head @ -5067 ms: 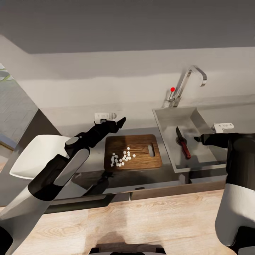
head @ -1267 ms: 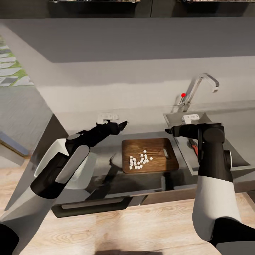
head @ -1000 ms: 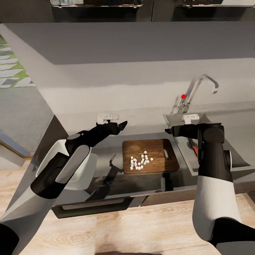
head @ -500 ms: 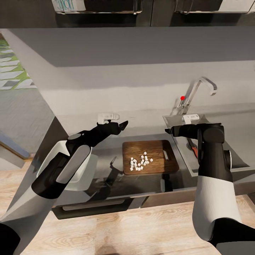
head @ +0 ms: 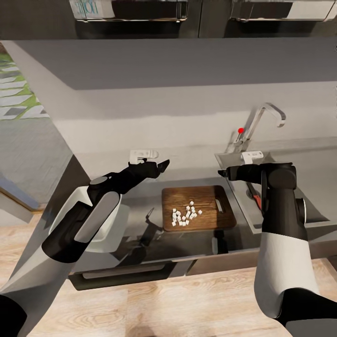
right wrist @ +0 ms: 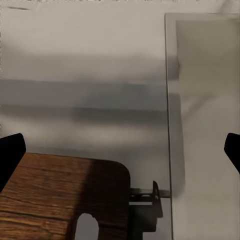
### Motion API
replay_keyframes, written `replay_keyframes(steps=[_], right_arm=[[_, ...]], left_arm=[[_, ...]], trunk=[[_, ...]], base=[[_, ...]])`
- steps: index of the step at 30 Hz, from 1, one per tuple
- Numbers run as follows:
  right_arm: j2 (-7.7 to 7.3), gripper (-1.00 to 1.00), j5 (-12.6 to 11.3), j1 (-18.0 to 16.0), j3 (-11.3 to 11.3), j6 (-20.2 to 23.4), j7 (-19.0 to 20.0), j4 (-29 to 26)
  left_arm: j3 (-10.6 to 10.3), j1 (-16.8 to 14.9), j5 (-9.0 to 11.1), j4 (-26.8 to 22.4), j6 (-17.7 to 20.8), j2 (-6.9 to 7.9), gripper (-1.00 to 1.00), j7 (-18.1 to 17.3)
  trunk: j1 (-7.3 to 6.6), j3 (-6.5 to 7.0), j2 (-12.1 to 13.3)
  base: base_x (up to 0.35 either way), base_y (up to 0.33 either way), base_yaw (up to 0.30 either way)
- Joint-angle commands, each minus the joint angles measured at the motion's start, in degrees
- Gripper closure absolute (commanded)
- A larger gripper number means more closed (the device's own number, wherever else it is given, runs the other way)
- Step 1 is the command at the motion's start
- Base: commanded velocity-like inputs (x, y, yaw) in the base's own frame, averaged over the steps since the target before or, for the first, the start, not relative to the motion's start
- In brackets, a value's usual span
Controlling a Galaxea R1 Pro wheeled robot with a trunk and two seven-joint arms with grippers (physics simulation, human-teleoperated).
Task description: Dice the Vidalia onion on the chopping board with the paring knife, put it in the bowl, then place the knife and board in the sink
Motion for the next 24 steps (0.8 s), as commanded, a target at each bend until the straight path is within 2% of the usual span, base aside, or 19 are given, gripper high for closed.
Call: replay_keyframes(steps=[1,8,11,12,14,19,24], right_arm=[[0.06,-1.0,0.56,-0.07,-0.1,0.14,0.59,-0.04],[0.06,-1.0,0.56,0.0,-0.03,0.14,0.6,-0.03],[0.06,-1.0,0.56,0.01,-0.12,0.14,0.54,-0.07],[0.06,-1.0,0.56,0.02,-0.11,0.14,0.52,-0.05],[0.06,-1.0,0.56,0.02,-0.11,0.14,0.52,-0.05],[0.06,-1.0,0.57,0.02,-0.11,0.14,0.52,-0.05],[0.06,-1.0,0.56,0.02,-0.11,0.14,0.52,-0.04]], left_arm=[[-0.11,-0.08,0.58,-0.07,0.06,0.02,-1.0,0.56],[-0.1,-0.08,0.54,-0.07,0.06,-0.03,-1.0,0.62],[0.03,-0.08,0.54,-0.07,0.23,-1.38,-1.0,0.64],[0.42,-0.08,0.54,-0.07,1.68,-3.0,-1.0,0.66],[1.05,-0.08,0.54,-0.07,3.49,-4.09,-1.0,0.7],[2.64,-0.08,0.54,-0.07,5.65,-5.19,-1.0,0.71],[3.08,-0.08,0.54,-0.07,6.17,-5.45,-1.0,0.7]], trunk=[[0.04,-0.01,-0.1],[0.04,0.63,-0.1],[0.04,0.85,-0.1],[0.04,0.91,-0.1],[0.04,0.97,-0.1],[0.04,1.18,-0.1],[0.04,1.59,-0.1]], base=[[0.0,0.0,0.0],[0.0,0.0,0.0],[0.0,0.0,0.0],[0.0,0.0,0.0],[0.0,0.0,0.0],[0.0,0.0,-0.026],[0.0,0.0,-0.042]])
